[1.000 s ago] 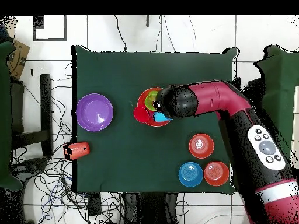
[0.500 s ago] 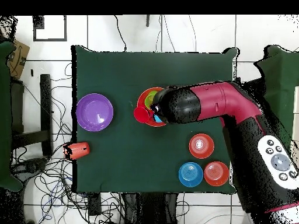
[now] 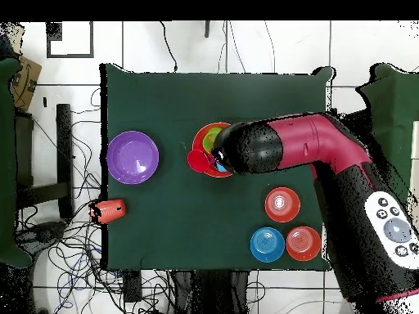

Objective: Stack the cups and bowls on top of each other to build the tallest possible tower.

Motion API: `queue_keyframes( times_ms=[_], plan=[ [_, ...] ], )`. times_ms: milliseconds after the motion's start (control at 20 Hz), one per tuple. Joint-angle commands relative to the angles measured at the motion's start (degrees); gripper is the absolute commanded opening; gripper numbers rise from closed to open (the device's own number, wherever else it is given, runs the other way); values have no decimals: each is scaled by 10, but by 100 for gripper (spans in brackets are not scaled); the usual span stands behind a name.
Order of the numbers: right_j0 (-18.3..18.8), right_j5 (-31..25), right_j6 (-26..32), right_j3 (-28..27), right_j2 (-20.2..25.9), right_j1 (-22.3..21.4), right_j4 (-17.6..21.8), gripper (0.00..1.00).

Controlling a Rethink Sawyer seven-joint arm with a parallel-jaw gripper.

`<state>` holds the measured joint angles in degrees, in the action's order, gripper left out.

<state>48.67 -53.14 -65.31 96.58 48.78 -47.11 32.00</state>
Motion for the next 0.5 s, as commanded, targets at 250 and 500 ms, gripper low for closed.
queue_keyframes(
  times_ms=[250,500],
  plan=[
    [3,-79,174,20,4,31,50,100],
    [6,-95,207,10,-10,46,87,100]
  ],
)
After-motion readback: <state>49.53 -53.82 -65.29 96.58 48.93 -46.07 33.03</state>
